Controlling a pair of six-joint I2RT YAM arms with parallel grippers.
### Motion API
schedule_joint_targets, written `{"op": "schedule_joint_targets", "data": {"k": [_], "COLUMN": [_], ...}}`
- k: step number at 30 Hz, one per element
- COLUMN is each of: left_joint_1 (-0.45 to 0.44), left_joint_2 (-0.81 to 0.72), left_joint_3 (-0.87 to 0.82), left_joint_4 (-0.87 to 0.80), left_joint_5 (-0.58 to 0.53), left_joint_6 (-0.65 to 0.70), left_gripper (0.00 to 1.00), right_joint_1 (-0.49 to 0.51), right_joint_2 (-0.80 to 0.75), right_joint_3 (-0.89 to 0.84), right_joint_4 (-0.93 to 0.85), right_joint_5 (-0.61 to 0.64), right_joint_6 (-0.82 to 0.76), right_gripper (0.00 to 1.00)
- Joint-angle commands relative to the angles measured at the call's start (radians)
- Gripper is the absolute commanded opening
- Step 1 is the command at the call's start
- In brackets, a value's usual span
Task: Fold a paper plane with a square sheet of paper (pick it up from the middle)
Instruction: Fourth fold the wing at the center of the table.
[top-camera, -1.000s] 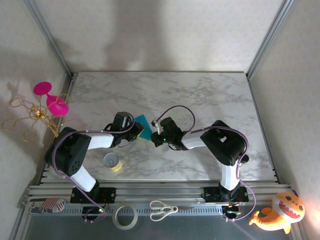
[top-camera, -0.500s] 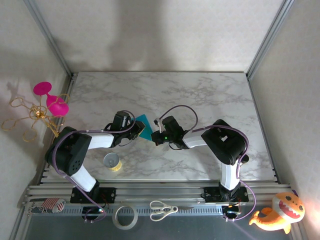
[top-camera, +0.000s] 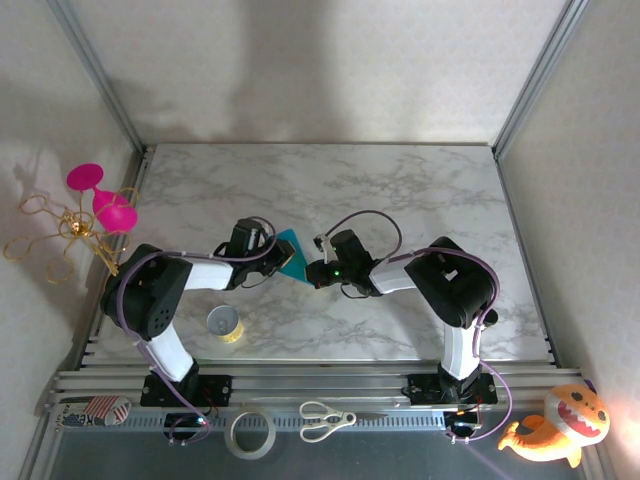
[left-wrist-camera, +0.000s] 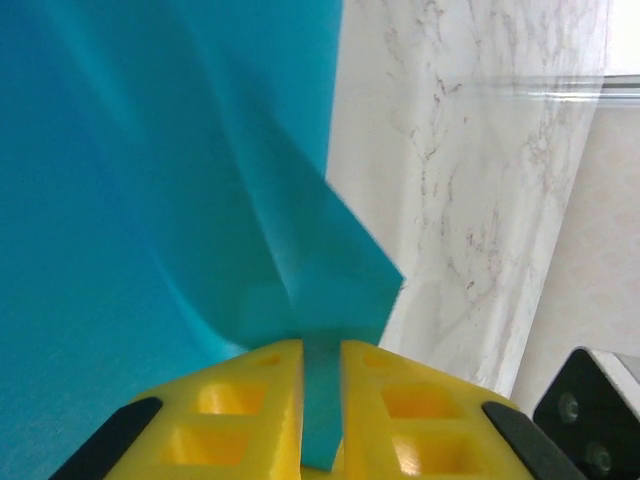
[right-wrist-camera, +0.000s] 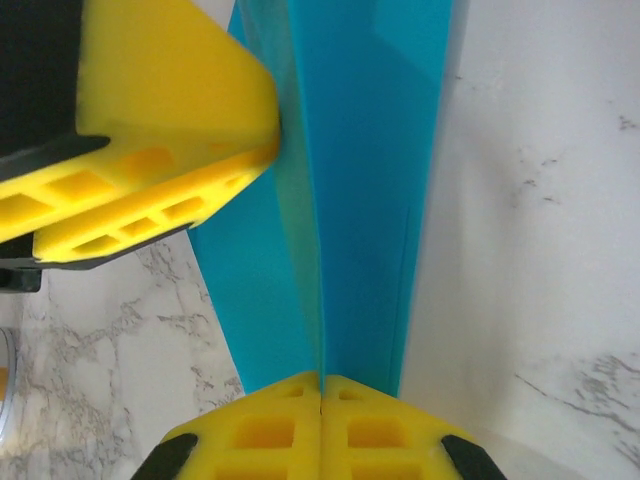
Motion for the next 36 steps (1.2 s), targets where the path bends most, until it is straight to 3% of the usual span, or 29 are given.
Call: {"op": "schedule_joint_targets", "data": {"k": [1,17,29,36], "left_joint_1": [-0.007,-0.007,0.019,0.042], "left_joint_2": [0.029,0.067,-0.022,-0.050], "left_joint_3": [0.039,0.073,0.047,-0.053], "left_joint_4": [0.018,0.004,-0.009,0.099], "left_joint_5": [0.031,0.042,-0.010,-0.010], "left_joint_6": [0.028,0.049,0.062,0.008], "left_gripper": [0.15,0.15,0.16,0.14], "right_joint_1": [-0.018,-0.040,-0.046,-0.048], "right_joint_2": [0.038,0.070,0.098,0.117], "right_joint_3": [-0.045,-0.020,0.005,0.017], "right_joint_4": [-0.149,-0.178,-0.230,-0.246], "right_joint_5": [-0.004,-0.055,-0.065,-0.061], "right_joint_6": [0.013,0.022,0.006,0.008], "right_gripper": [0.05,0.14,0.05,0.05]}}
